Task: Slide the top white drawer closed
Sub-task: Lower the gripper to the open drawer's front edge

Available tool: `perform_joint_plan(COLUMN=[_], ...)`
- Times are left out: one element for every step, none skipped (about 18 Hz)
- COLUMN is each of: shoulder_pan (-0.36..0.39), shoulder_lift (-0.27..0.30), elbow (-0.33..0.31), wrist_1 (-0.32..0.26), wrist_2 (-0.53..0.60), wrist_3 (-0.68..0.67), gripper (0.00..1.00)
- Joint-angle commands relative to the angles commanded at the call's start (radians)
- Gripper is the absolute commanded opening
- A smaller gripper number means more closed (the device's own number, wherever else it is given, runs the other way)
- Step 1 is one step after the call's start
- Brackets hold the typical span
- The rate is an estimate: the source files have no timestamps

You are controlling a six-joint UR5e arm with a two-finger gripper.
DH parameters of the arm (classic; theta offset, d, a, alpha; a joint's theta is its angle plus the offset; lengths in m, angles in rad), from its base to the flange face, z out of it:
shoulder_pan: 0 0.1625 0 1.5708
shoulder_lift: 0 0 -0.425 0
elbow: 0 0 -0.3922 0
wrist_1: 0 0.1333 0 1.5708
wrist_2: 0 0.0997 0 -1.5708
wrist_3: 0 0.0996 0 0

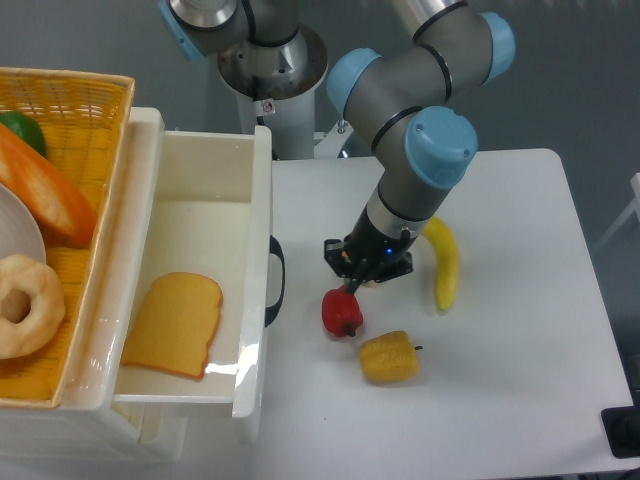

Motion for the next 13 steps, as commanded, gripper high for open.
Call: perform_joint_plan(shoulder_pan=[0.006, 0.015, 0.018, 0.022, 0.022, 0.022, 0.022, 0.022, 0.022, 0.020, 0.018, 0.017, 0.012], shoulder_lift=[-0.003, -0.002, -0.002, -0.002, -0.002, -0.002, 0.000, 0.002, 0.002, 0.002, 0.002, 0.003, 0.003], elbow=[0.002, 0.003, 0.003, 0.005, 0.005, 0.009, 0.012, 0.014, 0.017, 0.017, 0.017, 0.017, 0.017], wrist_1=[-0.009, -0.023, -0.034, -0.037, -0.038, -0.039, -0.042, -0.049, -0.055, -0.061, -0.065, -0.074, -0.078], wrist_2=[-0.031, -0.054, -0.074, -0.086, -0.092, -0.094, -0.103, -0.115, -0.120, -0.121, -0.126, -0.131, -0.131], wrist_3=[0.005, 0.006, 0.006, 0.006, 0.008, 0.008, 0.008, 0.008, 0.008, 0.008, 0.008, 0.008, 0.008], gripper=[0.00, 0.00, 0.00, 0.00, 0.00, 0.00, 0.00, 0.00, 0.00, 0.00, 0.00, 0.00, 0.00])
